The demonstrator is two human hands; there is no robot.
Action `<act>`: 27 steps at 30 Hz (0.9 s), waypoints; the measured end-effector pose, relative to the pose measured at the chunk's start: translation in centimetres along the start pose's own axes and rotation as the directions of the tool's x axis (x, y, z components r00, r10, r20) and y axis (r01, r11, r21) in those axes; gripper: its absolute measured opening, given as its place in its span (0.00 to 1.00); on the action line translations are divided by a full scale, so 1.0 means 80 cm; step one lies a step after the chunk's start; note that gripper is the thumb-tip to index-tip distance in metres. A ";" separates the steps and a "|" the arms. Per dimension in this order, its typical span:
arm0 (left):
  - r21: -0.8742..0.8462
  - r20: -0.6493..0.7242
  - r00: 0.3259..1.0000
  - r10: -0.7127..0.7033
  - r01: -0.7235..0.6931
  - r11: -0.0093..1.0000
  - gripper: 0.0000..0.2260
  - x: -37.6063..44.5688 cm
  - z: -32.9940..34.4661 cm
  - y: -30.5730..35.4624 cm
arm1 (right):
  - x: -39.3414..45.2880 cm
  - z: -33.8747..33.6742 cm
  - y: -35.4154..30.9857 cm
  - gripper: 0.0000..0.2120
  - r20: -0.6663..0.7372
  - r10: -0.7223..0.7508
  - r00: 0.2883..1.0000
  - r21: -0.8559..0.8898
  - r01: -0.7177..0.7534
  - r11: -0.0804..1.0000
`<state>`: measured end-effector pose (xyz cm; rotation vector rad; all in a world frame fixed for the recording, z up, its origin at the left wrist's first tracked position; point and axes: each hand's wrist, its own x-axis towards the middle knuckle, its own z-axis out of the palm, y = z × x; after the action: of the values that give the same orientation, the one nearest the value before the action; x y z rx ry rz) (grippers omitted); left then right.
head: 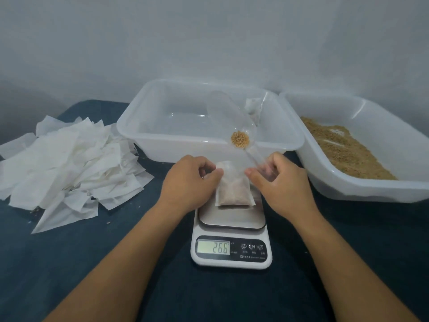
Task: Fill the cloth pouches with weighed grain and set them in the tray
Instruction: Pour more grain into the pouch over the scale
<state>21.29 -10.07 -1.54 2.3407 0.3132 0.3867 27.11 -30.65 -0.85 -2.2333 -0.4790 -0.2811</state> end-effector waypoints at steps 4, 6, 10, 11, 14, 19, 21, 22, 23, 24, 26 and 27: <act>-0.203 -0.056 0.998 0.035 -0.045 0.978 0.08 -0.008 -0.002 0.010 | -0.002 -0.006 0.000 0.23 -0.017 0.023 1.000 0.046 -0.022 0.999; -0.304 -0.070 0.992 0.103 -0.119 0.945 0.07 -0.014 -0.007 0.015 | -0.001 -0.014 -0.003 0.24 -0.028 0.033 0.999 0.089 -0.030 0.996; -0.489 -0.033 0.988 0.153 -0.149 0.860 0.07 -0.024 -0.013 0.024 | 0.002 -0.031 -0.019 0.27 0.037 -0.002 0.999 0.254 -0.008 0.967; -0.521 -0.030 0.987 0.160 -0.152 0.840 0.07 -0.025 -0.014 0.027 | 0.003 -0.035 -0.023 0.27 0.069 -0.025 0.997 0.270 0.005 0.963; -0.595 -0.019 0.985 0.170 -0.148 0.790 0.05 -0.027 -0.016 0.035 | 0.004 -0.042 -0.035 0.23 0.148 -0.119 0.982 0.231 0.083 0.970; -0.625 -0.006 0.980 0.199 -0.159 0.765 0.04 -0.029 -0.014 0.039 | 0.014 -0.046 -0.044 0.21 0.161 -0.173 0.972 0.199 0.139 0.970; -0.661 0.016 0.980 0.201 -0.140 0.737 0.05 -0.029 -0.015 0.039 | 0.018 -0.051 -0.051 0.20 0.150 -0.159 0.976 0.225 0.123 0.967; -0.692 0.061 0.977 0.203 -0.105 0.714 0.07 -0.028 -0.015 0.039 | 0.021 -0.055 -0.054 0.21 0.141 -0.155 0.978 0.249 0.116 0.962; -0.723 0.128 0.969 0.212 -0.055 0.689 0.12 -0.027 -0.015 0.039 | 0.024 -0.060 -0.058 0.21 0.132 -0.149 0.980 0.283 0.107 0.953; -0.747 0.198 0.956 0.215 0.005 0.665 0.19 -0.025 -0.013 0.040 | 0.028 -0.066 -0.061 0.21 0.123 -0.139 0.983 0.319 0.094 0.943; -0.770 0.292 0.935 0.202 0.104 0.629 0.28 -0.021 -0.008 0.048 | 0.037 -0.081 -0.068 0.18 0.104 -0.116 0.988 0.354 0.072 0.932; -0.778 0.307 0.932 0.193 0.129 0.615 0.28 -0.018 -0.005 0.055 | 0.042 -0.089 -0.070 0.17 0.088 -0.105 0.991 0.360 0.066 0.931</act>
<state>20.33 -13.41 1.57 1.4703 -0.0935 0.0553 27.41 -31.96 8.75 -1.8804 -0.6327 -0.1083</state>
